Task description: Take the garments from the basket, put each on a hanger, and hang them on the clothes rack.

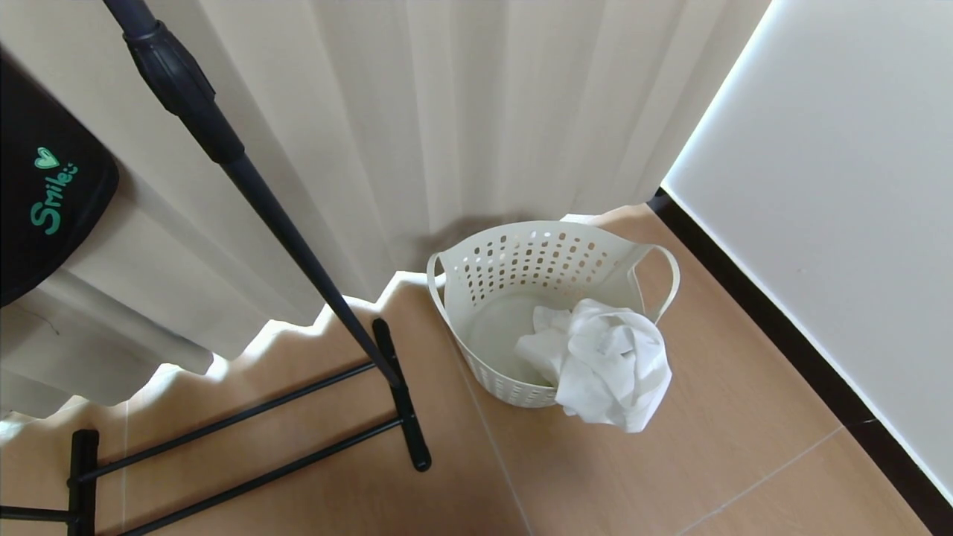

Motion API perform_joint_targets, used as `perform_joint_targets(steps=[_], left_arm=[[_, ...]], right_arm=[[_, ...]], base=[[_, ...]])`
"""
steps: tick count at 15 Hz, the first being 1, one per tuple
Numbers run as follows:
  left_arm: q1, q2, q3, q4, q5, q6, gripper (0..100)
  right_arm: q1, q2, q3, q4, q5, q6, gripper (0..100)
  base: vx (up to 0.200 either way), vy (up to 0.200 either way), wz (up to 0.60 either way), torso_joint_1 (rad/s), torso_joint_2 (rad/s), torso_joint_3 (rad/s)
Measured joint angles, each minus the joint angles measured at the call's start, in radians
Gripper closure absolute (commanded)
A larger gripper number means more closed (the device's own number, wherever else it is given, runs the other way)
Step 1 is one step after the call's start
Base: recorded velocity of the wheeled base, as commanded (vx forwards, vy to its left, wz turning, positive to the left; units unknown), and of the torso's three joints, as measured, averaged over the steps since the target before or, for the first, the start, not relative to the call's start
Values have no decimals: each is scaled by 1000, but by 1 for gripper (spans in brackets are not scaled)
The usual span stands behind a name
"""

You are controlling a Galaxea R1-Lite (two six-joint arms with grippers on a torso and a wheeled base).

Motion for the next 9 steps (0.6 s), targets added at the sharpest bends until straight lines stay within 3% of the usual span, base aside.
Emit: perform_joint_targets(steps=[2,4,7,9], left_arm=[[0,0,0,-1,0,0,0],[0,0,0,-1,0,0,0],[0,0,0,-1,0,-1,0],[0,0,0,-1,1,-1,0]], right_arm=[[20,216,-30,-73,0,-47,0],[78,461,-97,-124,-33,-161,0],[212,845,-273,-166,-196,-410,0],[284,1095,-444,-185,-305,-593,0]], base=[[0,0,0,0,0,0],[0,0,0,0,0,0],[0,0,0,0,0,0],[0,0,0,0,0,0]])
